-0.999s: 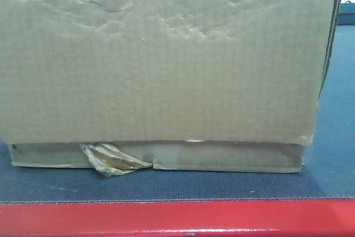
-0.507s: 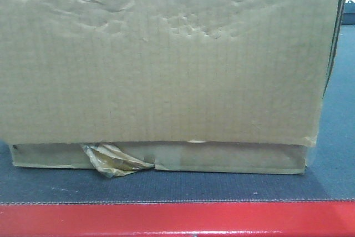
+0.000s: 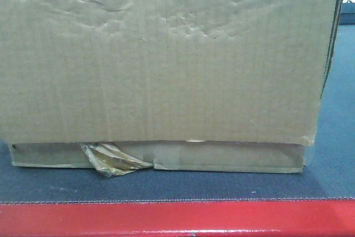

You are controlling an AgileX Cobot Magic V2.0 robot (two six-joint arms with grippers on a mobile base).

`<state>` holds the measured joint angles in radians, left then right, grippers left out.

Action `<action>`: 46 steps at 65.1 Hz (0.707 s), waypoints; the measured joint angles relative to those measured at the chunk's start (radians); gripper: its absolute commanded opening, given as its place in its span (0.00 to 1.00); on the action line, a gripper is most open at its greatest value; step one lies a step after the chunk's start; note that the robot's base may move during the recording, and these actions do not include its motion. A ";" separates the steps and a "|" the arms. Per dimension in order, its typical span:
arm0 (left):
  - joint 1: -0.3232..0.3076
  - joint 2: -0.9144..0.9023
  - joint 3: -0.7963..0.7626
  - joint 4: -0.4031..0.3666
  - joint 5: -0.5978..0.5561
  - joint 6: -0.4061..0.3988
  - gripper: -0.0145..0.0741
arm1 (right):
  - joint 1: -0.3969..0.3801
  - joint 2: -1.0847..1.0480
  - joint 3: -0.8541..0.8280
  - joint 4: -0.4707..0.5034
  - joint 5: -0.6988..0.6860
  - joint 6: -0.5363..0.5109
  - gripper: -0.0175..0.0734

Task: Stack two boxes on right shelf middle

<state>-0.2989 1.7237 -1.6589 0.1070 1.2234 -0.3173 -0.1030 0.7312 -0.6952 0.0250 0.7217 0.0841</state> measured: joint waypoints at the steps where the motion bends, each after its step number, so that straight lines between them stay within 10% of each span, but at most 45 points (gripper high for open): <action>1: 0.000 0.000 0.000 0.000 0.000 0.000 0.47 | 0.000 0.013 0.000 0.002 -0.005 0.005 0.01; 27: 0.000 0.000 0.000 -0.001 0.000 0.000 0.47 | 0.019 0.336 -0.326 0.012 0.210 0.070 0.04; 46: 0.000 0.000 0.000 -0.001 0.000 0.000 0.47 | 0.258 0.541 -0.711 -0.160 0.414 0.257 0.04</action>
<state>-0.2989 1.7237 -1.6589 0.1063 1.2234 -0.3173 0.1545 1.2719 -1.4058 -0.1347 1.1356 0.3410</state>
